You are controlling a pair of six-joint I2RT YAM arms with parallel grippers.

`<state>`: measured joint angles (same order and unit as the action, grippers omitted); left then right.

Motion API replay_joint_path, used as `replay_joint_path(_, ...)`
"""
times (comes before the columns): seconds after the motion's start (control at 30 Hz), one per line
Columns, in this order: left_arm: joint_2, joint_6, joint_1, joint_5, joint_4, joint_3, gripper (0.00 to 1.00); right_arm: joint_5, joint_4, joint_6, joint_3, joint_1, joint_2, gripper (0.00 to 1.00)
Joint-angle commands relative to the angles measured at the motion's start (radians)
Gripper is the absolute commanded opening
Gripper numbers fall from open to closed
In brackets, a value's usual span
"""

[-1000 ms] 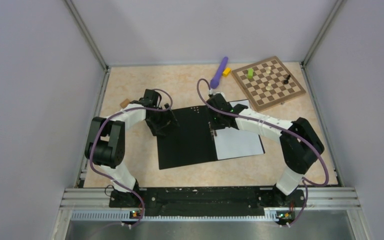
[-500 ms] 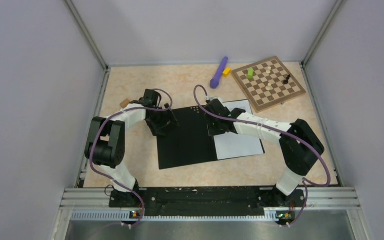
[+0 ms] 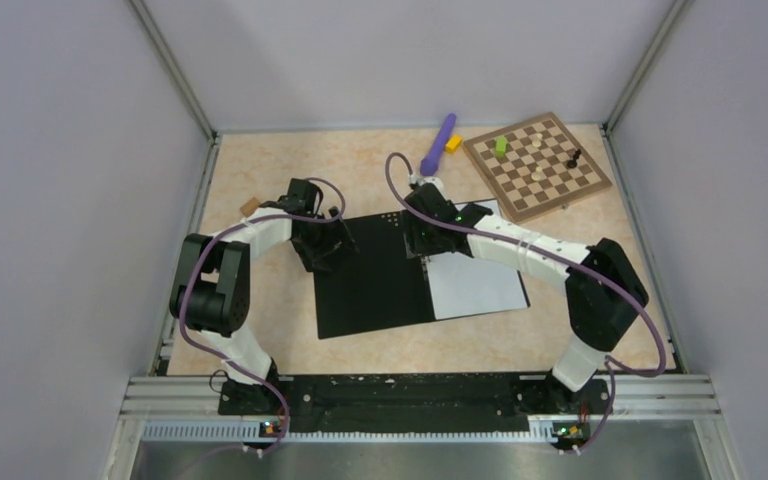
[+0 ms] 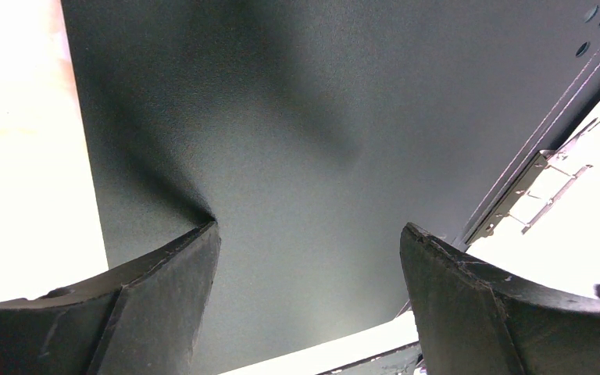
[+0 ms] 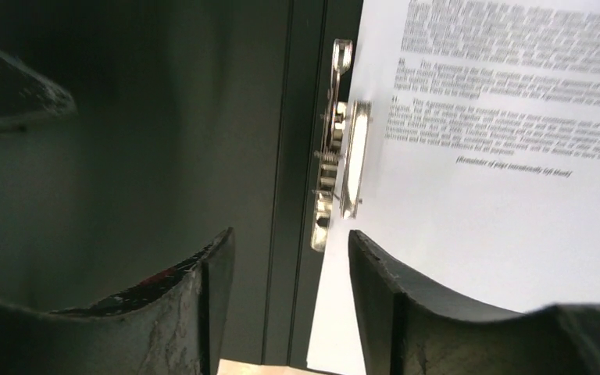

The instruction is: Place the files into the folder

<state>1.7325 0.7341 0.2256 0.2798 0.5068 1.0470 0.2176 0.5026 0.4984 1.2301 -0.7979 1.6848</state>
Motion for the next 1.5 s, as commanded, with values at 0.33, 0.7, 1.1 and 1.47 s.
replay_joint_path(0.33, 0.059, -0.009, 0.014, 0.002, -0.062, -0.072, 0.90, 0.081, 0.090, -0.075, 0.408, 0.081, 0.337, 0.41)
replay_joint_path(0.7, 0.058, -0.014, 0.015, 0.002, -0.059, -0.074, 0.90, 0.036, 0.109, -0.065, 0.486, 0.133, 0.474, 0.35)
replay_joint_path(1.1, 0.059, -0.013, 0.015, 0.002, -0.062, -0.082, 0.90, 0.011, 0.106, -0.057, 0.523, 0.138, 0.510, 0.20)
replay_joint_path(1.47, 0.073, -0.020, 0.015, 0.007, -0.055, -0.074, 0.90, 0.044, 0.066, -0.059, 0.424, 0.115, 0.360, 0.00)
